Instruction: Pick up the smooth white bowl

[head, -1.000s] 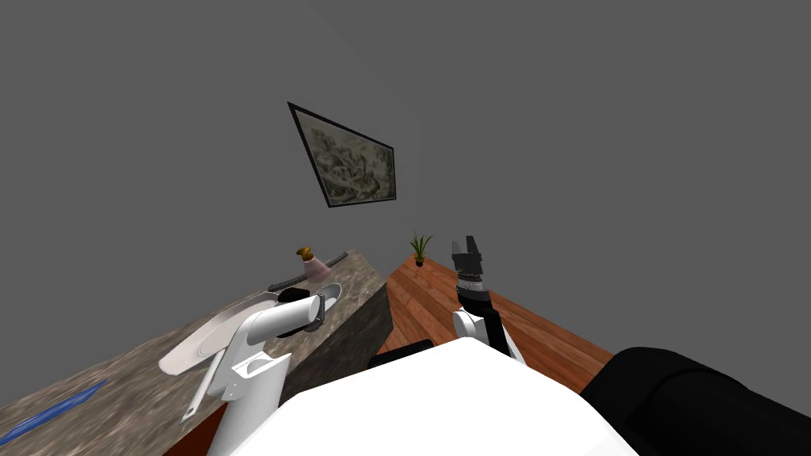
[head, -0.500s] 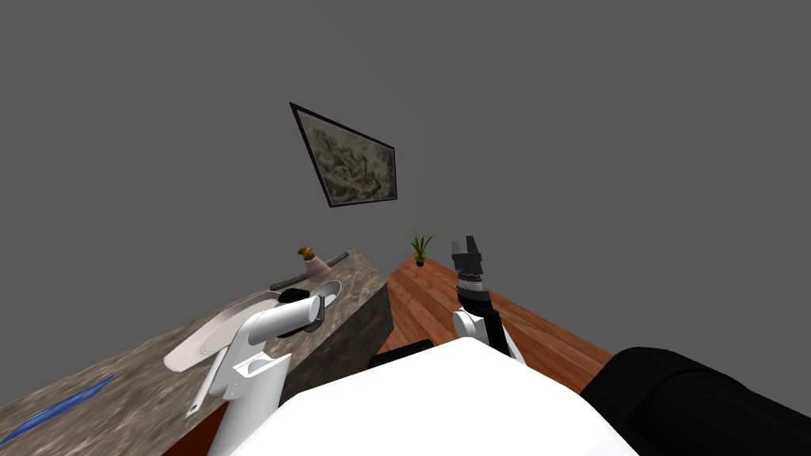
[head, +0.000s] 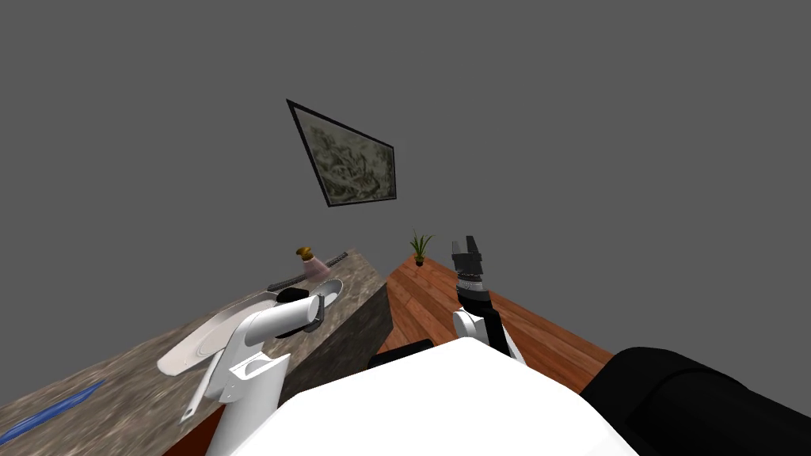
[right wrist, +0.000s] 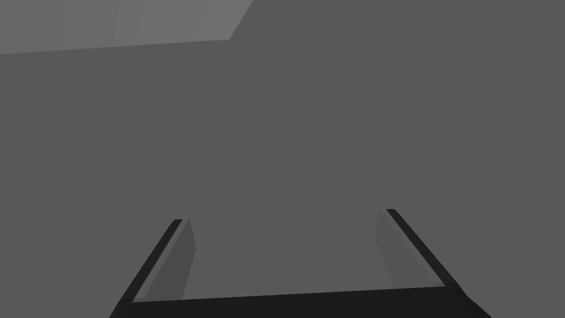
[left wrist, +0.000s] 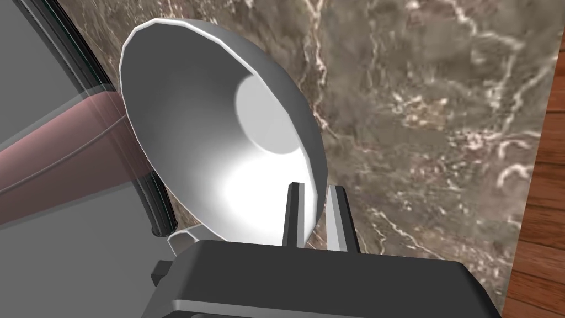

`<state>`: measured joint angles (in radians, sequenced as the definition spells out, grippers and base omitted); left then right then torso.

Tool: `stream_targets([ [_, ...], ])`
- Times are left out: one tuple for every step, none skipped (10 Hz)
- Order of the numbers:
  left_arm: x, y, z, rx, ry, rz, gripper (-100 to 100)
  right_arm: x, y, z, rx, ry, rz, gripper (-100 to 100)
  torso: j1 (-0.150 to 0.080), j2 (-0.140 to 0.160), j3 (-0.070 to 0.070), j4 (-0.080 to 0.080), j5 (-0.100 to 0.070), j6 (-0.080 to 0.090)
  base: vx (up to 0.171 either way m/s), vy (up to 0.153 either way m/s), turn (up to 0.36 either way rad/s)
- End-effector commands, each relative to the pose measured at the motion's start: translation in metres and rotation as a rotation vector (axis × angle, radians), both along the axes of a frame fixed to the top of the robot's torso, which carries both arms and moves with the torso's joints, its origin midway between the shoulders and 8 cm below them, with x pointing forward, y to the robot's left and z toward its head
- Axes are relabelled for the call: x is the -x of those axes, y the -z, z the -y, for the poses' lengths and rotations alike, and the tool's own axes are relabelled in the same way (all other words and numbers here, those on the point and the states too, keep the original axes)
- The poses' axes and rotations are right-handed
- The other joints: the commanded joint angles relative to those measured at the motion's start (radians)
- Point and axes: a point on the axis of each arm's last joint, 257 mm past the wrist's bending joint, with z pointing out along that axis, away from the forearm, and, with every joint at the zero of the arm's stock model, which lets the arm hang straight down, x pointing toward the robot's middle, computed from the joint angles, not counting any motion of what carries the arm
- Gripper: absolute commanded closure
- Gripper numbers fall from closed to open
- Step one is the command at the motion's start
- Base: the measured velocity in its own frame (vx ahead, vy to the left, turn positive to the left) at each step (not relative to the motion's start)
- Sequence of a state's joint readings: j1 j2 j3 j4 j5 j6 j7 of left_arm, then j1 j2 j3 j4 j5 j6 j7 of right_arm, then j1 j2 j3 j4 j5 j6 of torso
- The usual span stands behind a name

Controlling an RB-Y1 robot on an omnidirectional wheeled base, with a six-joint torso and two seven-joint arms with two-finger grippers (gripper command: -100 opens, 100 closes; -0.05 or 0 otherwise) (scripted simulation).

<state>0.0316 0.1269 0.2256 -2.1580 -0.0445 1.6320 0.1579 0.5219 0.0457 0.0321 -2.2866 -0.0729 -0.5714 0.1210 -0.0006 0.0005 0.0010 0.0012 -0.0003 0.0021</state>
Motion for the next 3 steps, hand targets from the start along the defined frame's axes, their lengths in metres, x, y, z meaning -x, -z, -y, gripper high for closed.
stream_targets([
  [0.0036, -0.0061, 0.0017, 0.001, -0.002, -0.001, 100, 0.0000, 0.0000, 0.0000, 0.000, 0.000, 0.000, 0, 0.000, 0.000, 0.000, 0.000, 0.000, 0.000, -0.007, -0.003, -0.005],
  [0.0015, -0.0033, 0.0019, 0.001, 0.000, 0.000, 100, 0.0000, 0.0000, 0.0000, 0.000, 0.000, 0.000, 0, 0.000, 0.000, 0.000, 0.000, 0.000, 0.000, 0.000, 0.000, 0.000],
  [0.0022, -0.0033, 0.0022, 0.001, 0.000, -0.002, 0, 0.0000, 0.0000, 0.0000, 0.000, 0.000, 0.000, 0, 0.000, 0.000, 0.000, 0.000, 0.000, 0.000, 0.000, 0.000, 0.000],
])
